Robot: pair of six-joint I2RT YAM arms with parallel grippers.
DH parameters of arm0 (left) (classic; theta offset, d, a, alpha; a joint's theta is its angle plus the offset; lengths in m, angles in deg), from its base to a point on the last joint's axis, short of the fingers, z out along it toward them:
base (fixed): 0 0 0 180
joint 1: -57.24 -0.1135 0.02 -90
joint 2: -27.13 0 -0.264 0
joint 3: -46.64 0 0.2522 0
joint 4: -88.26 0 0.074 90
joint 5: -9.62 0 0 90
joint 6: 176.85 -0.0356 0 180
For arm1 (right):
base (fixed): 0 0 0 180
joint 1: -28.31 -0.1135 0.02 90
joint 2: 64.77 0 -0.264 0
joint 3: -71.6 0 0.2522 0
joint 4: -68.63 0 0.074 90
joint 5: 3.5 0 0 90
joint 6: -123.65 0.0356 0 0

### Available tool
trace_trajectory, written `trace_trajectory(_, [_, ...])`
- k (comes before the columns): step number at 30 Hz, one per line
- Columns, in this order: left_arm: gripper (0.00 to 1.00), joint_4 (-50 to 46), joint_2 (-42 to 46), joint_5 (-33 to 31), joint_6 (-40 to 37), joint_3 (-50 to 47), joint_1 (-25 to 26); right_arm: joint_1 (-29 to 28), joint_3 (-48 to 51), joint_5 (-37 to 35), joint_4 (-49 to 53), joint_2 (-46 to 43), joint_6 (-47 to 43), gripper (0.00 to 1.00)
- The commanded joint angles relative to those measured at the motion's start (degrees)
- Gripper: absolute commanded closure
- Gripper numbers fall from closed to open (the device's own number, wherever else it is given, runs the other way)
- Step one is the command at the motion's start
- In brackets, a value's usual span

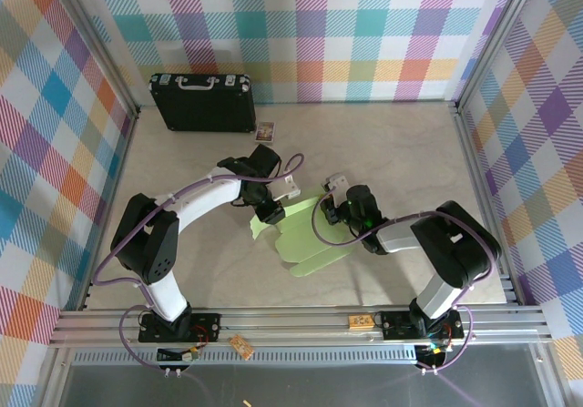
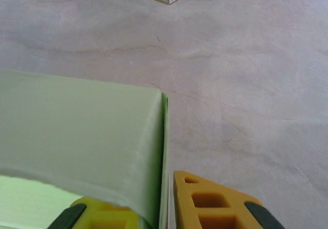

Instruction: Fold the paper box

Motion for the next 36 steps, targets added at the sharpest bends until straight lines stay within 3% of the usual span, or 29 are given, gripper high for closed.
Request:
trace_trajectory(1, [0.63, -3.71, 0.32, 3.03, -1.35, 1.01, 0.89, 0.45, -0.61, -1.21, -1.11, 2.11, -0.04, 0.82])
trace_trajectory(9, [0.63, -3.88, -0.89, 2.25, -1.80, 0.96, 0.85, 0.45, -0.68, -1.67, -2.11, 3.66, -0.57, 0.88])
trace_trajectory(15, [0.63, -4.22, -0.49, 1.61, -2.03, 0.91, 0.90, 0.20, -2.10, -9.57, 2.18, 2.72, 0.62, 1.00])
trace_trajectory(18, [0.63, -4.20, -0.36, 1.92, -1.94, 0.96, 0.88, -0.43, -3.45, -13.17, 5.48, 2.34, 1.01, 1.00])
trace_trajectory(21, [0.63, -4.11, -0.49, 1.86, -1.70, 1.10, 0.89, -0.44, -3.27, -12.24, 5.04, 2.16, 0.58, 1.00])
trace_trajectory(30, [0.63, -4.27, -0.12, 1.74, -1.88, 1.04, 0.89, -0.43, -3.19, -7.59, 5.89, 2.53, 0.82, 0.83])
trace_trajectory(33, [0.63, -4.50, -0.13, 1.75, -1.93, 1.38, 0.89, -0.43, -3.18, -7.44, 7.00, 2.80, 0.66, 0.83])
trace_trajectory(36, [0.63, -4.29, 0.22, 2.00, -1.86, 0.92, 0.90, -0.47, -2.06, -7.87, 5.08, 3.16, 0.90, 0.89])
